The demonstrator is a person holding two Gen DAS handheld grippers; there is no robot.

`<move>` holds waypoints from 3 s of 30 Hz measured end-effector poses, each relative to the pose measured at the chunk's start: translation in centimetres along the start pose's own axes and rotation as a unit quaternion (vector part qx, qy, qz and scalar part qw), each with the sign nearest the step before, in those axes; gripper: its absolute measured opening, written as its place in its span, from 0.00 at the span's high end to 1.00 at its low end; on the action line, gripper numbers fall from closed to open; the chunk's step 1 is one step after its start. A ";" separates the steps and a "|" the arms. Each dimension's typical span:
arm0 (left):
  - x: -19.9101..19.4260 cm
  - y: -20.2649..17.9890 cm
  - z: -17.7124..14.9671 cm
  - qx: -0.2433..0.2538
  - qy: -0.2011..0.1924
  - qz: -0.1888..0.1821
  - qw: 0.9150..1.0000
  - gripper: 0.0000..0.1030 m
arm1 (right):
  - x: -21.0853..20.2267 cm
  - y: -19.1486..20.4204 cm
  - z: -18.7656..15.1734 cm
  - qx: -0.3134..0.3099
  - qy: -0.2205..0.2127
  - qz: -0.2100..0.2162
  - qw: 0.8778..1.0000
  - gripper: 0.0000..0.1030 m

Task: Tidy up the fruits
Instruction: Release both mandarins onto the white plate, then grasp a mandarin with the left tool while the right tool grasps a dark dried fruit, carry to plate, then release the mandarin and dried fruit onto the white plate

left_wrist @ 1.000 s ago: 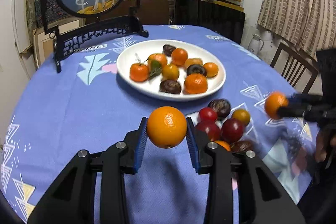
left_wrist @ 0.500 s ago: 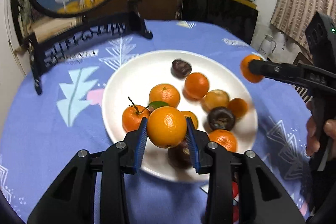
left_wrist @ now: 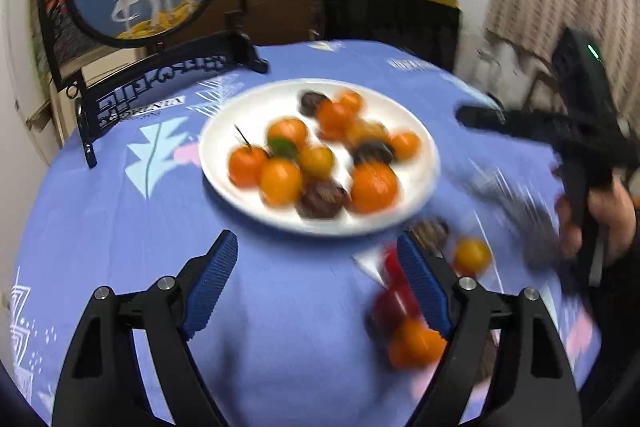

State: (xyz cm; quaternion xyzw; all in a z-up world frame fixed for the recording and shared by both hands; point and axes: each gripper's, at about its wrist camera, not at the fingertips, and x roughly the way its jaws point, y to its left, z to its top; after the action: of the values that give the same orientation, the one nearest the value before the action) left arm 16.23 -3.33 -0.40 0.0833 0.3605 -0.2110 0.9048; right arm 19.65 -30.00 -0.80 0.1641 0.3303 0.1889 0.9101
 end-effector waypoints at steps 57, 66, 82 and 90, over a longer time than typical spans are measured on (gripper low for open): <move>-2.2 0.1 -0.5 -0.073 -0.020 -0.047 0.996 0.67 | -3.9 4.6 -1.7 -0.046 0.071 0.054 0.995 0.62; 5.5 0.9 6.7 -0.072 0.009 -0.032 0.997 0.66 | 4.8 2.7 5.2 -0.012 0.058 0.015 0.998 0.62; 2.7 0.5 2.4 -0.035 -0.006 -0.059 0.998 0.22 | 2.0 1.5 2.3 -0.039 -0.013 -0.001 0.999 0.37; 2.9 -3.1 -2.9 0.043 0.072 -0.028 0.996 0.29 | -2.0 0.8 -3.1 -0.009 0.009 0.011 1.000 0.35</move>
State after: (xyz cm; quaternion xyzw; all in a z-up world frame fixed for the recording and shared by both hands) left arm 15.03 -6.16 -4.49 0.1266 0.4177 -0.2449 0.8657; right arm 16.02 -29.65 -1.61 0.1576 0.3345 0.2034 0.9066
